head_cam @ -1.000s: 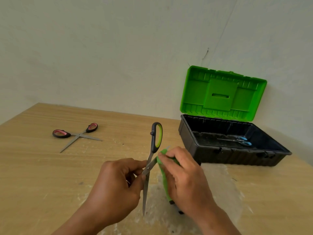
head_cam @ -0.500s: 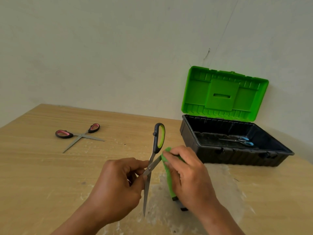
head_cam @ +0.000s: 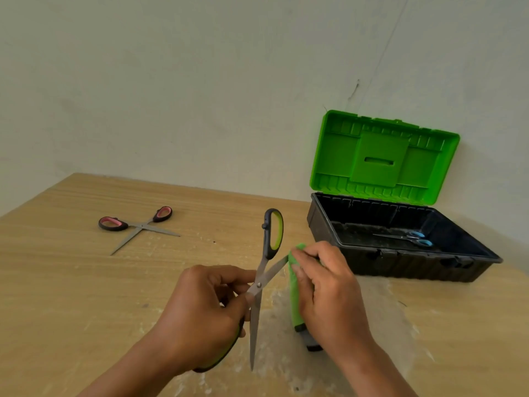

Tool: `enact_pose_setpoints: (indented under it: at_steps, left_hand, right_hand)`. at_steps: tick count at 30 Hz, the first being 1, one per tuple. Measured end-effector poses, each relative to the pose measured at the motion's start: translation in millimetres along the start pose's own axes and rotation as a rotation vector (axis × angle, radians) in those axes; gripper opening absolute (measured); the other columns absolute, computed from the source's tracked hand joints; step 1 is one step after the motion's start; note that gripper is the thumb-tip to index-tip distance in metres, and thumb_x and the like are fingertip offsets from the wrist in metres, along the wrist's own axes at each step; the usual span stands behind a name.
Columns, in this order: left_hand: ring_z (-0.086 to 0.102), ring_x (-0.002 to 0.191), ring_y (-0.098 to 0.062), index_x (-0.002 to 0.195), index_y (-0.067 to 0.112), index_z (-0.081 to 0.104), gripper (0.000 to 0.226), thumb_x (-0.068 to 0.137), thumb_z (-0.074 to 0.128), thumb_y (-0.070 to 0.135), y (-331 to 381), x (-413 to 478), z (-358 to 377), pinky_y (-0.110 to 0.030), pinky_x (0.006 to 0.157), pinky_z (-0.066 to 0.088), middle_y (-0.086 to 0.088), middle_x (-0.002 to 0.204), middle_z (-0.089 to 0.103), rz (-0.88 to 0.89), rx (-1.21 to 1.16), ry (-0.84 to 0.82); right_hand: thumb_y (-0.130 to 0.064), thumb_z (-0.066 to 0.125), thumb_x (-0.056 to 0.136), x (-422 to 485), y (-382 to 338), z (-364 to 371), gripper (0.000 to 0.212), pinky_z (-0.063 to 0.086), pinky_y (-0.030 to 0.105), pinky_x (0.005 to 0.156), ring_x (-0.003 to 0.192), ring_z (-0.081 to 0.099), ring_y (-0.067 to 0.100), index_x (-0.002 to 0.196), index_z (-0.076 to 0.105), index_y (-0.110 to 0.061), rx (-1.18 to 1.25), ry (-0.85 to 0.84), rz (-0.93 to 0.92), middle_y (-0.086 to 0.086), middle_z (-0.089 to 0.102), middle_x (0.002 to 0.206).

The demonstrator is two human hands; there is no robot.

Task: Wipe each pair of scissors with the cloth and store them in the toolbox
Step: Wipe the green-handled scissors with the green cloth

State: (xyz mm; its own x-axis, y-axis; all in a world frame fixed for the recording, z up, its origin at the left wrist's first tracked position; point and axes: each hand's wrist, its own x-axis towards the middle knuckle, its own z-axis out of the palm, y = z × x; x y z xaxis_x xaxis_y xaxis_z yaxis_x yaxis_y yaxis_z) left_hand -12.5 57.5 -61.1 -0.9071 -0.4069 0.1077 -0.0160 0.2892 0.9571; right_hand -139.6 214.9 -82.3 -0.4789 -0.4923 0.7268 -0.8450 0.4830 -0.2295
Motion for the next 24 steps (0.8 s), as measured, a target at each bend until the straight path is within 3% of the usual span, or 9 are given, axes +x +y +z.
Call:
enact_pose_setpoints:
  at_steps: [5,9,15,24]
  left_hand:
    - [0.075,0.065,-0.027,0.092,0.013,0.078,0.024,0.088,0.065,-0.007,6.0,0.8,-4.6,-0.035,0.055,0.059,-0.012,0.074,0.074,-0.121,-0.249,0.001]
    - [0.075,0.064,-0.029,0.090,0.011,0.079,0.023,0.087,0.065,-0.007,9.5,0.0,-5.8,-0.036,0.054,0.058,-0.021,0.078,0.072,-0.132,-0.303,0.021]
    - [0.076,0.066,-0.023,0.094,0.013,0.077,0.021,0.089,0.065,-0.004,9.4,0.4,-3.4,-0.034,0.055,0.059,-0.007,0.074,0.076,-0.149,-0.245,0.014]
    - [0.075,0.070,-0.019,0.096,0.024,0.077,0.028,0.088,0.067,0.000,4.1,0.2,2.4,-0.032,0.053,0.061,-0.004,0.080,0.077,-0.038,0.011,0.069]
  right_hand:
    - [-0.008,0.065,0.096,0.9,-2.0,2.0,0.022,0.054,0.022,0.078,0.095,0.059,0.016,0.116,0.074,-0.003,-0.018,0.062,-0.022,0.005,0.064,0.103]
    - [-0.006,0.071,0.090,-6.5,-15.7,0.4,0.027,0.054,0.023,0.075,0.094,0.061,0.018,0.116,0.074,-0.002,0.012,-0.040,-0.166,0.006,0.066,0.103]
    - [-0.003,0.077,0.085,-2.8,-15.3,4.1,0.031,0.060,0.028,0.072,0.096,0.063,0.020,0.116,0.075,-0.003,-0.041,-0.052,-0.126,0.008,0.066,0.106]
    - [-0.002,0.080,0.081,-6.1,-26.7,10.2,0.030,0.056,0.020,0.078,0.096,0.064,0.018,0.111,0.076,-0.002,-0.075,-0.106,-0.182,0.007,0.070,0.105]
